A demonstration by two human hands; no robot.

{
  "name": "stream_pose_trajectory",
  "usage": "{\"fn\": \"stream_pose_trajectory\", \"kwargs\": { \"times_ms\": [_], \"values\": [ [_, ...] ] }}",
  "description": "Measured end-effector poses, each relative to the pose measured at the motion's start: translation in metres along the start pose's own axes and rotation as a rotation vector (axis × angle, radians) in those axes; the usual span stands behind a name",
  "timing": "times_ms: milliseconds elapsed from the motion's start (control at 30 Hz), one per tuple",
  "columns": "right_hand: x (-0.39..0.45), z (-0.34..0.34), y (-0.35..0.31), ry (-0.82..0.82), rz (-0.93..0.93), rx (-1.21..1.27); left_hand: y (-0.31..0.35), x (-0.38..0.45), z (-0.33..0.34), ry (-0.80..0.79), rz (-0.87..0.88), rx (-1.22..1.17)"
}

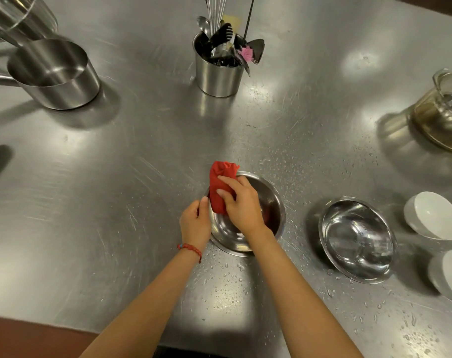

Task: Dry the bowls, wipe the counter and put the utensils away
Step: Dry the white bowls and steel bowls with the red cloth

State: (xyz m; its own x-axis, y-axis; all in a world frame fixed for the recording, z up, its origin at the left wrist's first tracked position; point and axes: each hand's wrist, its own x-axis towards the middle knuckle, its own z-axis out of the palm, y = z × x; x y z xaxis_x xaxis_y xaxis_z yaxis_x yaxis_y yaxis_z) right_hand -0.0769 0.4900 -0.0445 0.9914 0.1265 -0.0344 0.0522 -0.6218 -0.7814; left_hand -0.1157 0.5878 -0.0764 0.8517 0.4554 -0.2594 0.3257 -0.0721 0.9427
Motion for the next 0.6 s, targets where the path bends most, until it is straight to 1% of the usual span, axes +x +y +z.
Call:
{"fn": "stream_pose_trajectory", "kwargs": {
  "times_ms": [100,133,200,233,300,333,467,600],
  "values": [
    [-0.010,-0.010,0.004,0.119,0.106,0.119,0.002,-0.003,-0.007,0.014,-0.099,0.037],
    [-0.014,-0.014,0.007,0.155,0.137,0.149,0.004,-0.003,-0.012,0.018,-0.103,0.087],
    [-0.022,-0.024,0.014,0.196,0.198,0.207,0.009,-0.003,-0.020,0.033,-0.036,0.226],
    [-0.025,-0.030,0.018,0.212,0.222,0.234,0.014,-0.003,-0.023,0.039,0.040,0.309],
    [-0.034,-0.042,0.023,0.252,0.247,0.277,0.025,-0.004,-0.022,0.018,0.247,0.419],
    [-0.038,-0.047,0.026,0.281,0.249,0.292,0.032,-0.006,-0.019,-0.012,0.346,0.457],
    [-0.054,-0.076,0.041,0.388,0.263,0.301,0.055,-0.022,0.010,-0.149,0.641,0.601],
    [-0.069,-0.115,0.059,0.458,0.289,0.303,0.067,-0.043,0.050,-0.303,0.822,0.721]
  ]
}}
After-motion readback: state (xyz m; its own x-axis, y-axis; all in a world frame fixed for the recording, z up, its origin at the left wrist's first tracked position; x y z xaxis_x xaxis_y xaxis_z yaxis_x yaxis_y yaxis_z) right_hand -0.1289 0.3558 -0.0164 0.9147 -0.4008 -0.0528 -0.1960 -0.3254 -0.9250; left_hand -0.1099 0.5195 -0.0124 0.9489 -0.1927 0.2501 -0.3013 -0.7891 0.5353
